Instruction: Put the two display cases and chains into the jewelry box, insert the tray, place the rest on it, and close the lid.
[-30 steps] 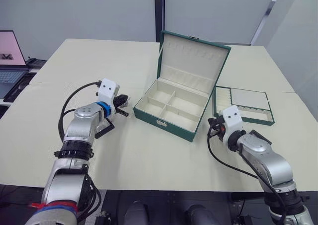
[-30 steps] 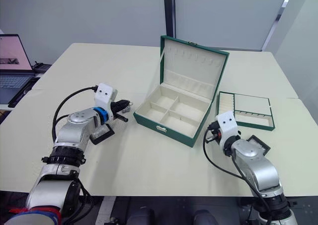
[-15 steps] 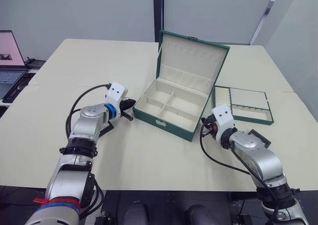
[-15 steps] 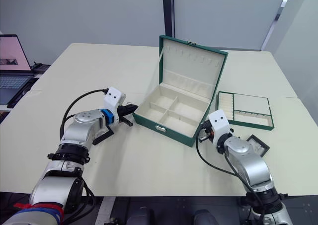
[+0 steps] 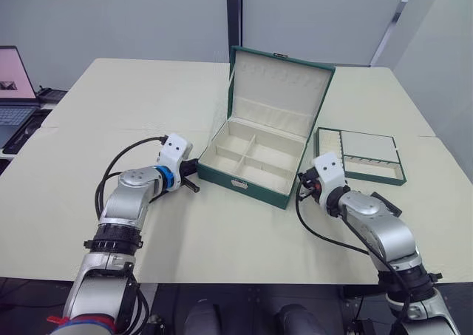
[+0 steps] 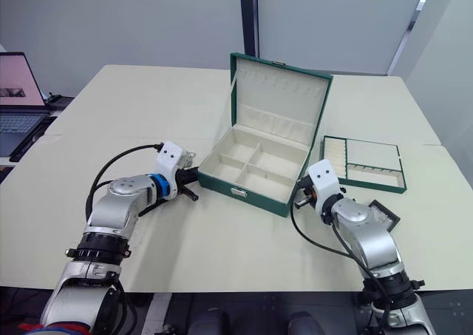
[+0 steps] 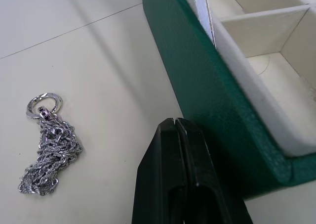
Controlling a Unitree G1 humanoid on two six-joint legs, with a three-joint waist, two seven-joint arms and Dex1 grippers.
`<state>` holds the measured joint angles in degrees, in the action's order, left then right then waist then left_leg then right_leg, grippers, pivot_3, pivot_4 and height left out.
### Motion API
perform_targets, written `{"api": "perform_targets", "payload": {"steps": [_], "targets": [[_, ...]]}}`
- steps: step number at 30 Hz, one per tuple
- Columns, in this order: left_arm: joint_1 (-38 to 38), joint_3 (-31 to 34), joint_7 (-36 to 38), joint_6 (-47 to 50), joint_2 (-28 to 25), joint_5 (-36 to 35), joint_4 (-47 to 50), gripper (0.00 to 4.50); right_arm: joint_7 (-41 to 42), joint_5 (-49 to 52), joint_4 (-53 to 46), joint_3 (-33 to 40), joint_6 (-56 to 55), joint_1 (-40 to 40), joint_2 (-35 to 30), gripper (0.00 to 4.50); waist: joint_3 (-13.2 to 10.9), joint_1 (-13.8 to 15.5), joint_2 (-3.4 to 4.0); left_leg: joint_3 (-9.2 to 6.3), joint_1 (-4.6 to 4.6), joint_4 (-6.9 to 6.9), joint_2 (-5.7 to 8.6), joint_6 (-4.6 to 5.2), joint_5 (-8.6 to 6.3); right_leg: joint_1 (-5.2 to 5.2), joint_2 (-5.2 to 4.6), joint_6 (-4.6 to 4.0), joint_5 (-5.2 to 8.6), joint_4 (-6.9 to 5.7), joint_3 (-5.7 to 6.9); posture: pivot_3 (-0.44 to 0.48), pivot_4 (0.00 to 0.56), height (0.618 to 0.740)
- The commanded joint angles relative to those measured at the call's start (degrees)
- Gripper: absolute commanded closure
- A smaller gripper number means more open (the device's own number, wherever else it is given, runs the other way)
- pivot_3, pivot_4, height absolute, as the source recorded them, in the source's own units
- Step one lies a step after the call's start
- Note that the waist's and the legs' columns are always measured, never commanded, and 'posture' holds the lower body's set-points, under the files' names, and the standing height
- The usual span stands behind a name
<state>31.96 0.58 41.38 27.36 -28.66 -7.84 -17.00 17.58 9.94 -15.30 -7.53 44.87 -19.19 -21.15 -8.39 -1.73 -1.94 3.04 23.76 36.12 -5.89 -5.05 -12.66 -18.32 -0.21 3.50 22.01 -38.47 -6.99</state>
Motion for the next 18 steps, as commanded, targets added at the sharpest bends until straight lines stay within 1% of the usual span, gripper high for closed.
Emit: {"api": "perform_targets", "payload": {"steps": [1, 7, 14, 18], "targets": [[-1.24, 0.38, 0.56, 1.70, 0.06, -2.05, 6.49, 4.50, 1.68, 0.17, -1.16, -0.43, -1.66, -1.26, 0.54, 4.48, 0.00, -0.01, 0.00, 0.00, 0.00, 0.00, 0.00, 0.00, 0.00, -0.01, 0.01, 0.00, 0.00, -0.03, 0.00, 0.000, 0.150, 0.740], [-6.28, 0.65, 0.87, 6.27, -0.62, -3.63, 14.66, 4.50, 2.25, -0.21, -1.47, -0.31, -2.09, -0.41, 0.40, 4.48, 0.00, -0.09, 0.01, 0.02, 0.00, -0.01, 0.00, -0.01, 0.01, -0.04, 0.02, 0.01, 0.00, -0.06, -0.05, 0.000, 0.150, 0.740], [-9.38, 0.53, 0.93, 9.64, -0.58, -4.98, 19.86, 4.50, 2.47, -0.96, -1.06, 0.09, -2.26, -0.39, 0.73, 4.48, -0.01, 0.02, 0.01, 0.01, 0.00, -0.01, 0.00, -0.02, 0.01, -0.05, 0.02, 0.01, 0.00, -0.07, -0.06, 0.000, 0.150, 0.740], [-10.19, 0.25, 0.70, 10.62, -0.05, -5.35, 21.20, 4.50, 2.27, -1.52, -0.78, 0.39, -2.43, -0.49, 1.05, 4.48, -0.01, 0.02, 0.01, 0.01, 0.00, -0.01, 0.00, -0.02, 0.01, -0.05, 0.02, 0.01, 0.00, -0.07, -0.05, 0.000, 0.150, 0.740]]}}
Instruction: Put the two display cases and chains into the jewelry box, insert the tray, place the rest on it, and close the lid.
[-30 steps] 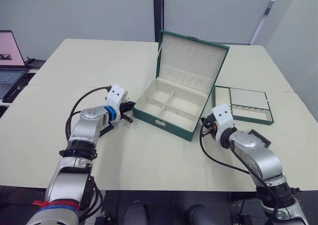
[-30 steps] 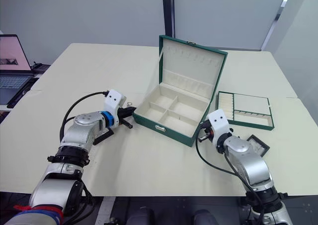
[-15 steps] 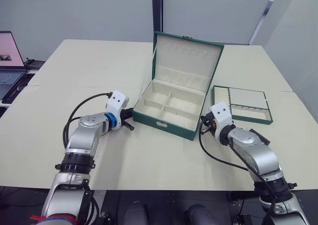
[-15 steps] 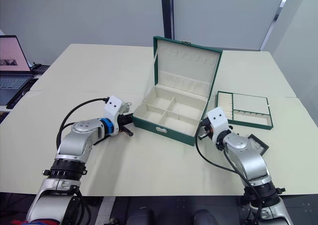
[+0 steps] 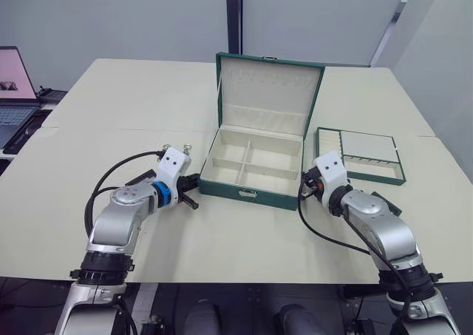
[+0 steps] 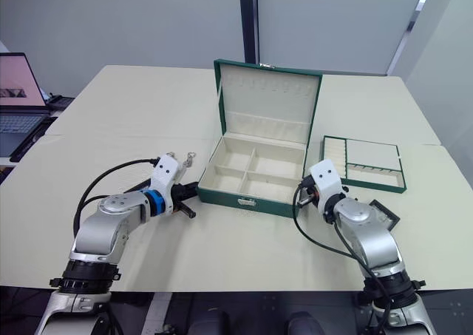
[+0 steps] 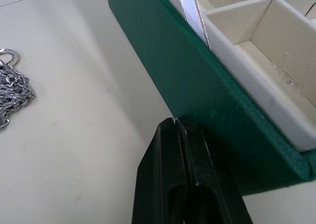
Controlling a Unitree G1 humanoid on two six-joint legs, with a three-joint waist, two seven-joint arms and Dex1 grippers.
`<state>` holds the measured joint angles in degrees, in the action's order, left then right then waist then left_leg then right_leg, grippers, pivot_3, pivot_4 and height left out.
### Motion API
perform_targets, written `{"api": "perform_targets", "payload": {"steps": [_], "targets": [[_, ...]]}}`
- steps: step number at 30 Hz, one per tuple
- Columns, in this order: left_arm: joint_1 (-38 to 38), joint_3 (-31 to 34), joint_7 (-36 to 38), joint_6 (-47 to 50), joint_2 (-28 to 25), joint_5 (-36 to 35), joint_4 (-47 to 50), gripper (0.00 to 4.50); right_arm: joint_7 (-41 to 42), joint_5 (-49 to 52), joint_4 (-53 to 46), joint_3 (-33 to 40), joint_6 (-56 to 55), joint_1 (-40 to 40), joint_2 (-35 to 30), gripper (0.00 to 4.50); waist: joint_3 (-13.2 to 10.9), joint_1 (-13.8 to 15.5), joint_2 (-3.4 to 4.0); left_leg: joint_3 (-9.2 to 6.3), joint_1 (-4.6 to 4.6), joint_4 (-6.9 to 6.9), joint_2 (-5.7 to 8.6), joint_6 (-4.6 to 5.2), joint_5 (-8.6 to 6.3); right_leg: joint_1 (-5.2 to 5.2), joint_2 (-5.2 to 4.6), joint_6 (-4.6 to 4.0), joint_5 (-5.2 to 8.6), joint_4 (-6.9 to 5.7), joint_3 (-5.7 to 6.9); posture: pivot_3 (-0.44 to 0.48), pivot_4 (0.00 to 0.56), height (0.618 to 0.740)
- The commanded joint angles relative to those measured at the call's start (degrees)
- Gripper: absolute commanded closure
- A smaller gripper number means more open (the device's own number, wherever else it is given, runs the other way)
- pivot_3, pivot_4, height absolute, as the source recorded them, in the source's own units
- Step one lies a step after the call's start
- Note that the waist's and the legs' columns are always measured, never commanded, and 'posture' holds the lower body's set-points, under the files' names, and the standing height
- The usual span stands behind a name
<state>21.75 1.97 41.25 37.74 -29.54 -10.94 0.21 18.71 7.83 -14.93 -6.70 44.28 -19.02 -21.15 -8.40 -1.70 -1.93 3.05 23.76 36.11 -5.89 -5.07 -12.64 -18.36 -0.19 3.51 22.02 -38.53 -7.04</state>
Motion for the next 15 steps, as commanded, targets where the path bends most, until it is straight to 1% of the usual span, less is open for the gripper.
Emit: {"api": "perform_targets", "payload": {"steps": [1, 9, 15], "targets": [[-0.26, -1.41, 0.95, 0.45, 0.94, -2.36, 4.35, 4.50, 1.03, 0.49, -0.99, -0.33, -1.87, -0.75, 1.13, 4.48, 0.00, 0.00, 0.00, 0.00, 0.00, 0.00, 0.00, 0.00, 0.00, 0.00, 0.00, 0.00, 0.00, 0.00, 0.00, 0.000, 0.150, 0.740], [-2.95, -2.14, 1.35, 1.68, 1.10, -2.73, 7.03, 4.50, 0.76, 0.05, -0.81, 0.12, -1.90, -0.38, 1.51, 4.48, 0.00, 0.02, 0.00, 0.00, 0.00, 0.00, 0.00, 0.00, 0.00, 0.00, 0.00, 0.00, 0.00, 0.00, -0.01, 0.000, 0.150, 0.740], [-3.01, -1.91, 1.83, 2.27, 0.78, -3.18, 7.37, 4.50, 0.64, -0.18, -0.96, 0.15, -1.65, -0.22, 1.87, 4.48, 0.00, 0.01, 0.00, 0.00, -0.01, 0.00, 0.00, 0.00, 0.00, 0.00, 0.00, 0.00, 0.00, 0.00, -0.02, 0.000, 0.150, 0.740]]}}
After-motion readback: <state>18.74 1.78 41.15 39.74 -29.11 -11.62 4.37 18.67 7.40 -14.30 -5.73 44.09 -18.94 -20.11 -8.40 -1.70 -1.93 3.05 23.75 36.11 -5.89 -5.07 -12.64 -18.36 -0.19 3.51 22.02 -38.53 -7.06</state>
